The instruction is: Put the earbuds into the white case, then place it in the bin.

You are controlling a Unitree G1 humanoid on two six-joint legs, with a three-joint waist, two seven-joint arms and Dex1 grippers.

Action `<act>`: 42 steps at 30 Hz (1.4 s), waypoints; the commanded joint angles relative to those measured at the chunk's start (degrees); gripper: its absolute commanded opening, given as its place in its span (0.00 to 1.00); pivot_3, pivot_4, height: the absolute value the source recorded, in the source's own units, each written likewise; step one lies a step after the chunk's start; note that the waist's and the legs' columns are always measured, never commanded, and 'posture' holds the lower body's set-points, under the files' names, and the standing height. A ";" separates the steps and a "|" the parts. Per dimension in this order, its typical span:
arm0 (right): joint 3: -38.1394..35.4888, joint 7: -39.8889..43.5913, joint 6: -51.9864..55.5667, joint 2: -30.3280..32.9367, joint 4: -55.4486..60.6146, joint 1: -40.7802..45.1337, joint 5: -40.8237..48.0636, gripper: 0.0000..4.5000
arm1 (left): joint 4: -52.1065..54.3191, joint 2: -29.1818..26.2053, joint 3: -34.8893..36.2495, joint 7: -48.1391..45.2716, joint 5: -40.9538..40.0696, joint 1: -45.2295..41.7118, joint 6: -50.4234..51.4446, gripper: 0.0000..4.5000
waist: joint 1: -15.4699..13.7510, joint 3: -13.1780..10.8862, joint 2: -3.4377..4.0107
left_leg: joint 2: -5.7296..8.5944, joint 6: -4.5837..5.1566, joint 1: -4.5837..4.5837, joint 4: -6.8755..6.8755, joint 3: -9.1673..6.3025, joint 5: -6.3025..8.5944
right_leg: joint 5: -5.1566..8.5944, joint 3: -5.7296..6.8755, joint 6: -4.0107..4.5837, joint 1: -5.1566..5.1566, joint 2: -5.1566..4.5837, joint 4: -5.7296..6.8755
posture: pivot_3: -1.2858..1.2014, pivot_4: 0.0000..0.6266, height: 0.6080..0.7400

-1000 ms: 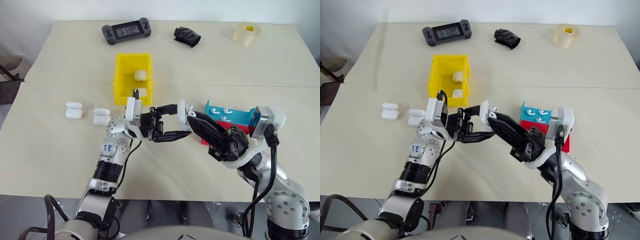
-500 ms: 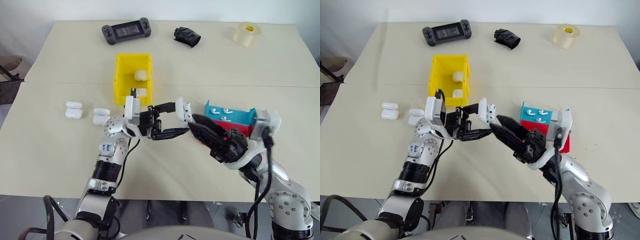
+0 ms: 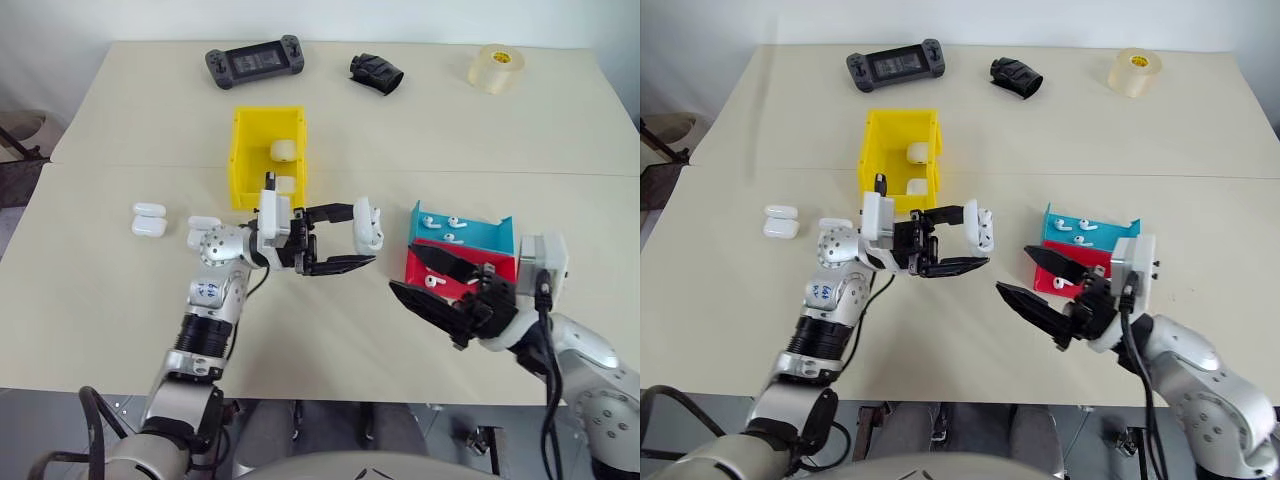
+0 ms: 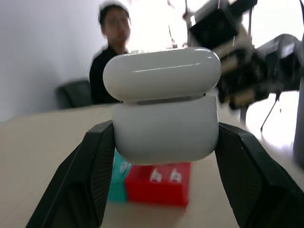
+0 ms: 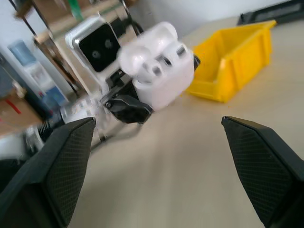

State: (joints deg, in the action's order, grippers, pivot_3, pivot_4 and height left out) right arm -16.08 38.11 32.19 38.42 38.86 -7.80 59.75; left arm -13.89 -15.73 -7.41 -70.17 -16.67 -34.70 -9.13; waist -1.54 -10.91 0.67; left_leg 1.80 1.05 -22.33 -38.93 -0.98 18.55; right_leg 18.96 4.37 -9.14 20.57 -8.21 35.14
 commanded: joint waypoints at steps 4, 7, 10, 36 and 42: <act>2.15 1.25 -1.39 3.10 1.66 7.29 -5.43 0.48 | 1.42 -4.61 -6.02 2.04 10.35 -2.37 -2.48 0.62 | 0.22 0.00 0.00 | -0.04 0.00 0.01 0.03 0.00 0.00 | 0.00 -0.01 0.00 0.02 0.02 -0.01 | 0.52 0.24 1.00; 6.06 -0.07 -0.03 2.51 1.78 12.10 -6.96 0.25 | 2.49 -4.81 -7.44 2.28 10.97 -2.34 -1.63 0.62 | 0.18 0.00 0.00 | -0.06 -0.01 0.00 0.03 -0.02 -0.01 | 0.00 0.00 0.00 0.04 0.02 0.01 | 0.52 0.24 1.00; 9.48 -2.25 1.69 1.78 1.45 15.65 -7.92 0.01 | 3.63 -4.79 -8.59 1.98 10.93 -2.32 -0.60 0.62 | -0.06 -0.01 -0.02 | -0.08 -0.01 -0.05 0.01 -0.07 -0.01 | 0.00 0.02 0.00 0.05 0.00 -0.01 | 0.52 0.24 1.00; -3.35 6.73 -4.57 0.70 -2.54 2.10 -10.09 0.36 | 13.31 -0.80 11.52 36.41 5.49 1.63 17.72 0.62 | 0.02 -0.05 -0.09 | -0.23 0.00 0.00 -0.05 -0.07 0.00 | -0.02 0.05 -0.04 0.02 -0.09 0.18 | 0.52 0.24 1.00; -6.64 6.01 -6.92 0.72 -3.06 -0.28 -12.29 0.79 | 6.42 -0.80 15.83 49.98 9.06 -3.99 18.91 0.62 | -0.28 -0.07 -0.12 | 0.03 0.00 0.01 -0.05 -0.05 0.00 | -0.02 0.02 -0.05 0.04 -0.09 0.19 | 0.52 0.24 1.00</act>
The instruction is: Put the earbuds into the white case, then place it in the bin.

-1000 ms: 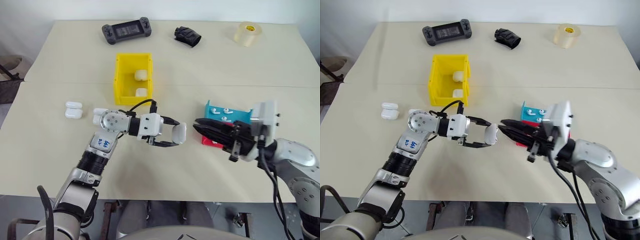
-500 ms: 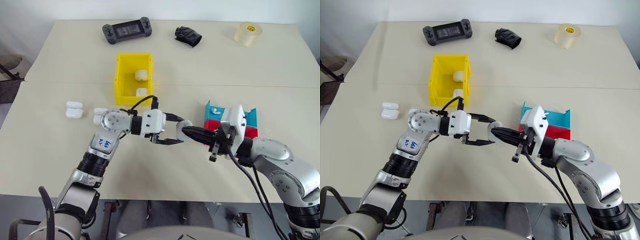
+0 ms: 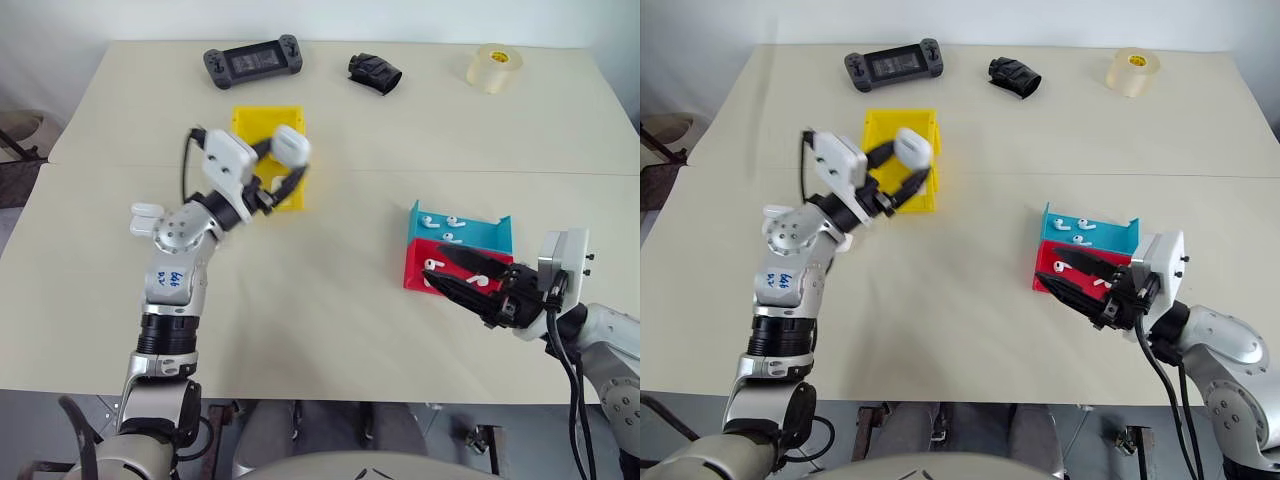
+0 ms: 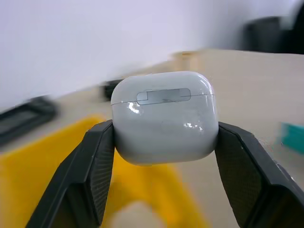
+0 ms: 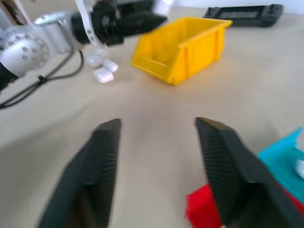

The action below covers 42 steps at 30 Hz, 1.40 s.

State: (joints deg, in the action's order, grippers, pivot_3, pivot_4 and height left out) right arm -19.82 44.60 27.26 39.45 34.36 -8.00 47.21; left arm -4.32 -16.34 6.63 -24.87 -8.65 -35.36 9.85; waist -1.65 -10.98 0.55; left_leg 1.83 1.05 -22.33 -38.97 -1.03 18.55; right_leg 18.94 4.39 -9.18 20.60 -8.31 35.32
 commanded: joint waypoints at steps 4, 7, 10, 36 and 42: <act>-3.92 -1.68 -2.31 -0.27 1.49 0.70 0.17 0.99 | -9.76 -0.97 1.14 6.27 2.29 -7.24 -0.55 0.62 | -0.22 0.00 -0.02 | 0.07 0.00 0.00 -0.02 0.00 0.00 | -0.02 0.00 -0.04 -0.01 -0.03 0.00 | 0.52 0.24 1.00; -3.74 -2.00 -2.40 -0.25 1.97 0.68 -0.11 0.99 | -13.04 -1.69 0.20 6.44 3.11 -9.66 2.22 0.62 | -0.21 -0.02 -0.06 | 0.07 0.00 -0.02 0.01 0.00 0.00 | -0.02 0.01 -0.04 0.03 -0.03 0.00 | 0.52 0.24 1.00; -3.47 -3.08 -2.59 -0.85 3.11 0.97 -0.12 1.00 | -14.52 -1.73 -0.34 5.08 2.33 -10.92 5.01 0.70 | -0.10 -0.03 -0.08 | 0.07 0.00 -0.02 0.00 0.02 0.00 | -0.02 0.02 -0.04 0.03 -0.03 0.01 | 0.52 0.24 1.00; 1.37 13.26 -10.11 2.68 -6.74 4.43 -7.00 1.00 | 13.78 -23.11 6.25 -37.57 -17.98 26.41 -6.53 0.99 | -0.11 -0.03 -0.07 | -0.32 -0.03 0.08 0.08 0.03 0.00 | 0.00 0.00 0.00 -0.14 -0.03 -0.23 | 0.52 0.24 1.00; -1.44 15.07 -10.36 3.82 -9.09 2.86 -6.68 1.00 | 13.59 -23.22 7.02 -34.84 -16.71 28.28 -6.41 0.99 | 0.23 -0.03 -0.07 | -0.34 0.02 0.10 0.14 0.07 0.02 | 0.00 0.00 0.00 -0.11 -0.06 -0.22 | 0.52 0.24 1.00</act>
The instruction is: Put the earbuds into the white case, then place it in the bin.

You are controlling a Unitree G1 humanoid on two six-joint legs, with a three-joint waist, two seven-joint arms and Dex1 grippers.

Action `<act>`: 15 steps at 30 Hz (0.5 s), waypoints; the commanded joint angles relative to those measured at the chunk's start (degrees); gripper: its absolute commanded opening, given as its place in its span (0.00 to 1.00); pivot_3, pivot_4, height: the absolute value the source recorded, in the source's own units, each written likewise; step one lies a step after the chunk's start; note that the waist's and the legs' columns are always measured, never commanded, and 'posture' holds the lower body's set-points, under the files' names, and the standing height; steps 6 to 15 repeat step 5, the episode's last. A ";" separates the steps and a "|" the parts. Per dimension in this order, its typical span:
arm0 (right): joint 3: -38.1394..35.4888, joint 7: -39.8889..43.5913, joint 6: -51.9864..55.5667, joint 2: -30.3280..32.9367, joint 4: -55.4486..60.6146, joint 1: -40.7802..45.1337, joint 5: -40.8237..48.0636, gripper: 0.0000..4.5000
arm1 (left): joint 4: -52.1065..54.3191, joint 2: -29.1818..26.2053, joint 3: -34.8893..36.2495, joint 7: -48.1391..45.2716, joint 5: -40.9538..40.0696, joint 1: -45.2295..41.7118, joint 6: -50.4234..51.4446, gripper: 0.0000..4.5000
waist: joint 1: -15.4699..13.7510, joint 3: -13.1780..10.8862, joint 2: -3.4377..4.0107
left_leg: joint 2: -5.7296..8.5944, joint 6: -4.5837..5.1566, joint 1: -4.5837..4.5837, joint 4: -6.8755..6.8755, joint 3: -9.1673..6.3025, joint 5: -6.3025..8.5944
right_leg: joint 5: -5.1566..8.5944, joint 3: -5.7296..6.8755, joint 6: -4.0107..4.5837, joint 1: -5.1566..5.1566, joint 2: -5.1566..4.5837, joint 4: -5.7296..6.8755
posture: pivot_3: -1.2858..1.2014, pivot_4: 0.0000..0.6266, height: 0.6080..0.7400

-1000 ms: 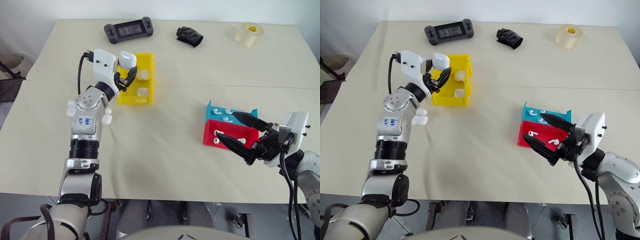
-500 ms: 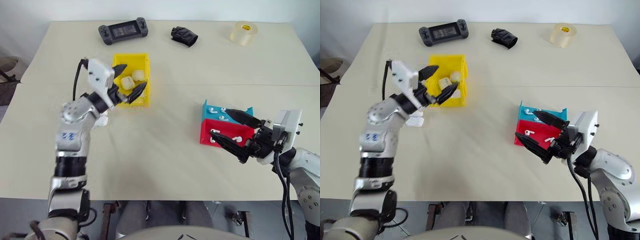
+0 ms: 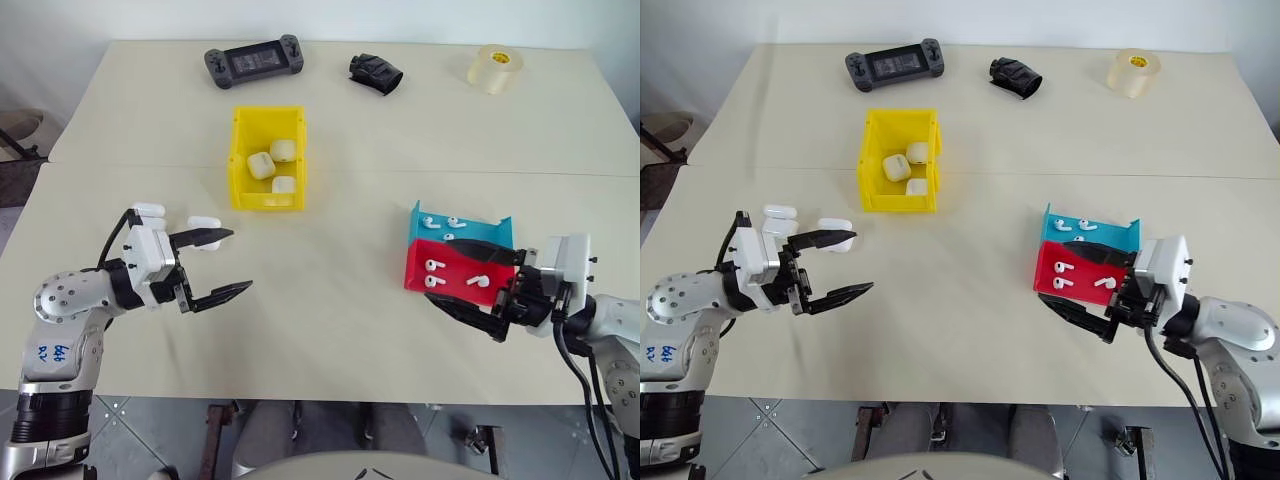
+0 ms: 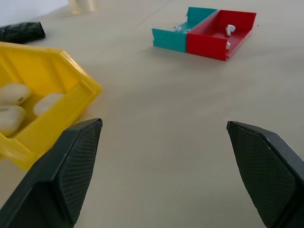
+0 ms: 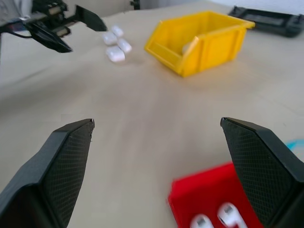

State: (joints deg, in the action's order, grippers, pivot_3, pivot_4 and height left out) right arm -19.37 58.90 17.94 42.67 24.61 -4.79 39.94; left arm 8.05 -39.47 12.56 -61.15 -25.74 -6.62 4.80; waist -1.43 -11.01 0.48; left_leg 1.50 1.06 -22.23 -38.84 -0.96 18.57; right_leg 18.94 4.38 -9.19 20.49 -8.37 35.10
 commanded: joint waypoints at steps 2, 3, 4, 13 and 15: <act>-2.20 0.81 -0.96 0.55 0.75 -0.94 0.47 1.00 | 1.48 0.82 0.46 2.24 0.01 -1.03 -1.40 0.99 | 0.00 0.00 0.00 | 0.00 0.00 0.02 0.00 0.02 0.00 | 0.00 0.00 0.00 0.00 0.00 0.02 | 0.52 0.24 1.00; -2.39 0.71 -0.94 0.45 0.86 -1.32 0.42 1.00 | 1.84 1.13 0.05 2.55 -0.54 -1.33 -0.58 0.99 | -0.01 0.00 0.00 | 0.00 0.00 0.02 -0.01 0.02 0.00 | 0.00 0.00 0.00 0.00 0.00 0.02 | 0.52 0.24 1.00; -2.59 0.65 -0.88 0.36 0.95 -1.69 0.45 1.00 | 2.10 1.54 -0.07 2.70 -0.86 -1.50 -0.78 0.99 | -0.03 0.00 0.00 | 0.00 0.00 0.02 -0.01 0.02 0.00 | 0.00 -0.01 0.00 0.00 0.00 0.02 | 0.52 0.24 1.00; -2.74 0.56 -0.75 0.27 1.03 -2.00 0.56 1.00 | 2.23 1.56 -0.24 2.78 -0.91 -1.50 -0.51 0.99 | -0.03 0.00 0.00 | 0.01 0.00 0.02 -0.01 0.02 0.00 | 0.00 -0.01 0.00 0.00 0.00 0.02 | 0.52 0.24 1.00; -2.74 0.56 -0.75 0.27 1.03 -2.00 0.56 1.00 | 2.23 1.56 -0.24 2.78 -0.91 -1.50 -0.51 0.99 | -0.03 0.00 0.00 | 0.01 0.00 0.02 -0.01 0.02 0.00 | 0.00 -0.01 0.00 0.00 0.00 0.02 | 0.52 0.24 1.00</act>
